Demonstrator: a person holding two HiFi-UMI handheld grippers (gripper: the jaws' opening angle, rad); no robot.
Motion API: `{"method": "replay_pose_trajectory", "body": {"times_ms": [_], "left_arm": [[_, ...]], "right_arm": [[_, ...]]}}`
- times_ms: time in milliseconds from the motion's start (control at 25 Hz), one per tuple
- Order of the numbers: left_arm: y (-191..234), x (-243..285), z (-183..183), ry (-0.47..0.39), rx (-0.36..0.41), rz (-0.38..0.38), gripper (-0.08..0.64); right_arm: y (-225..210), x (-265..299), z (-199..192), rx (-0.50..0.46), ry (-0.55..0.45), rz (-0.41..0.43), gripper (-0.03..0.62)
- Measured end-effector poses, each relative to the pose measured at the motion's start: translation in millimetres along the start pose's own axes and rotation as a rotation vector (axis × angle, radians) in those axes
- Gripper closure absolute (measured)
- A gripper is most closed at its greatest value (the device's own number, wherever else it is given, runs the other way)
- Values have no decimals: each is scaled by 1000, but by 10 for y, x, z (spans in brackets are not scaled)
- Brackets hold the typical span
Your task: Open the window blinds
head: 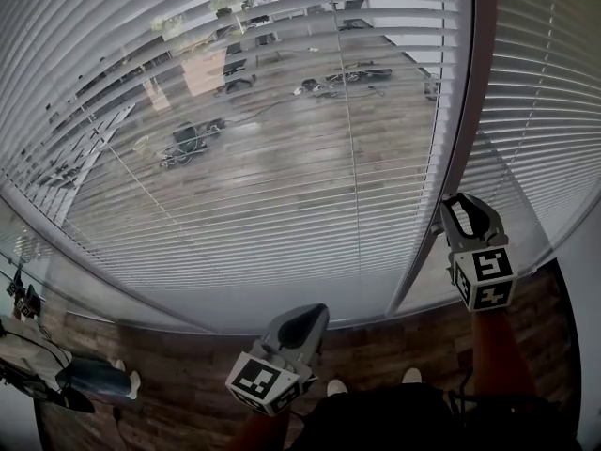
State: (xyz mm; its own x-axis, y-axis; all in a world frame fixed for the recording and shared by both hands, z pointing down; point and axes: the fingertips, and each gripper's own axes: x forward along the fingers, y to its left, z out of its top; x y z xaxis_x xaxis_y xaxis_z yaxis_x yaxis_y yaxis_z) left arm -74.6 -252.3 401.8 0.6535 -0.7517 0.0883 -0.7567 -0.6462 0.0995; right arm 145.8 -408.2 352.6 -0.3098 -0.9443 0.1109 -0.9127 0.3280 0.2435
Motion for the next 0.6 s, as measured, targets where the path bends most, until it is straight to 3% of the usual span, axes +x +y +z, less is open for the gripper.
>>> {"method": "replay_pose_trajectory", "body": {"times_ms": [600], "left_arm": [[-26, 15, 57, -16, -11, 4, 560]], "right_arm": [[46, -4, -1, -469, 48, -100, 443]]}}
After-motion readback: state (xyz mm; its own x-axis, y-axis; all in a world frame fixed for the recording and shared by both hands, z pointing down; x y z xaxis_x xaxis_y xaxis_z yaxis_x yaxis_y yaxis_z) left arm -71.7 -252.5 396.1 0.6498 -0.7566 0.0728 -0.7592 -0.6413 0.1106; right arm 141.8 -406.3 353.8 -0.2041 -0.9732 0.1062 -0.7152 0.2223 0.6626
